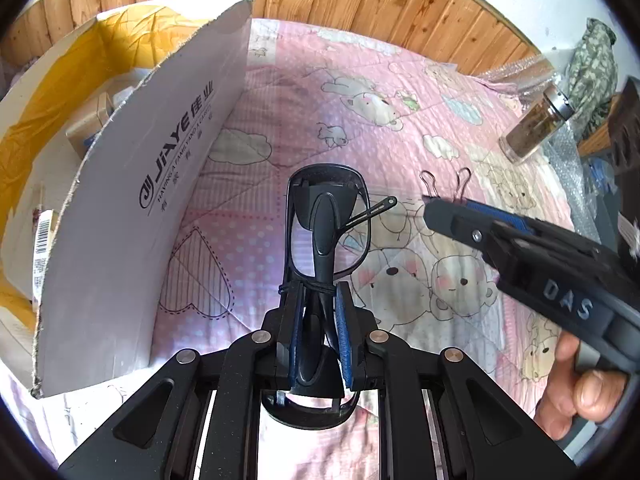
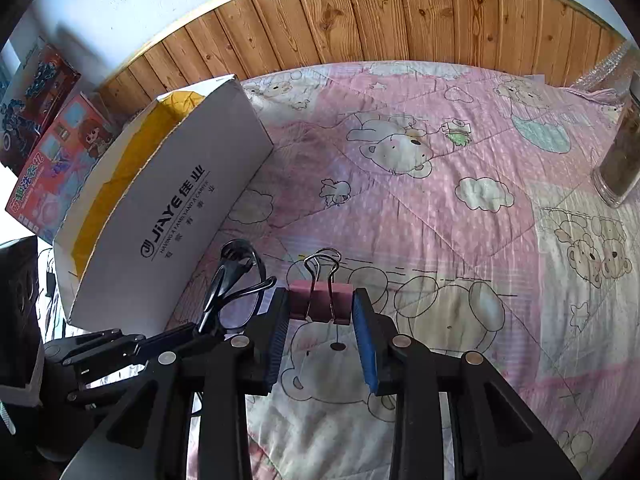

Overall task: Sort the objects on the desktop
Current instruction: 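Carry the glasses and pink binder clip over the cardboard box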

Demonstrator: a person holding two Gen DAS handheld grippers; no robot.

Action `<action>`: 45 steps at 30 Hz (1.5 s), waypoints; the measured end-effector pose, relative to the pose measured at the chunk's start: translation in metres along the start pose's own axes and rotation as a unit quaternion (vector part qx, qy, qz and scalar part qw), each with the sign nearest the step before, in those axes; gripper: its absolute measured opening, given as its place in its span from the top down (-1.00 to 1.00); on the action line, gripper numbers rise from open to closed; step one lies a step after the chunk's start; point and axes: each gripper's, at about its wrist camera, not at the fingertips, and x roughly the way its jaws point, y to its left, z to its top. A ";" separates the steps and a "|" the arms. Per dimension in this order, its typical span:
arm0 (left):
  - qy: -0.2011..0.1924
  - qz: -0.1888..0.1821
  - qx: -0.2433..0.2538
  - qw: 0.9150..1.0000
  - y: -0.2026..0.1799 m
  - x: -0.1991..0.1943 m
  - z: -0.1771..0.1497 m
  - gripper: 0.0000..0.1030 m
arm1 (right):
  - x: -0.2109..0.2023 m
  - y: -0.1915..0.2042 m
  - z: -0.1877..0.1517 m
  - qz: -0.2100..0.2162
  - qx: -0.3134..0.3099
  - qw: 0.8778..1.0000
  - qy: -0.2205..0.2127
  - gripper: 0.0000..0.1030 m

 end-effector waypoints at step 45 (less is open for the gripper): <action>-0.105 -0.045 -0.077 0.990 0.043 -0.111 0.024 0.69 | -0.085 0.111 0.013 0.060 -0.082 0.992 -0.081 0.35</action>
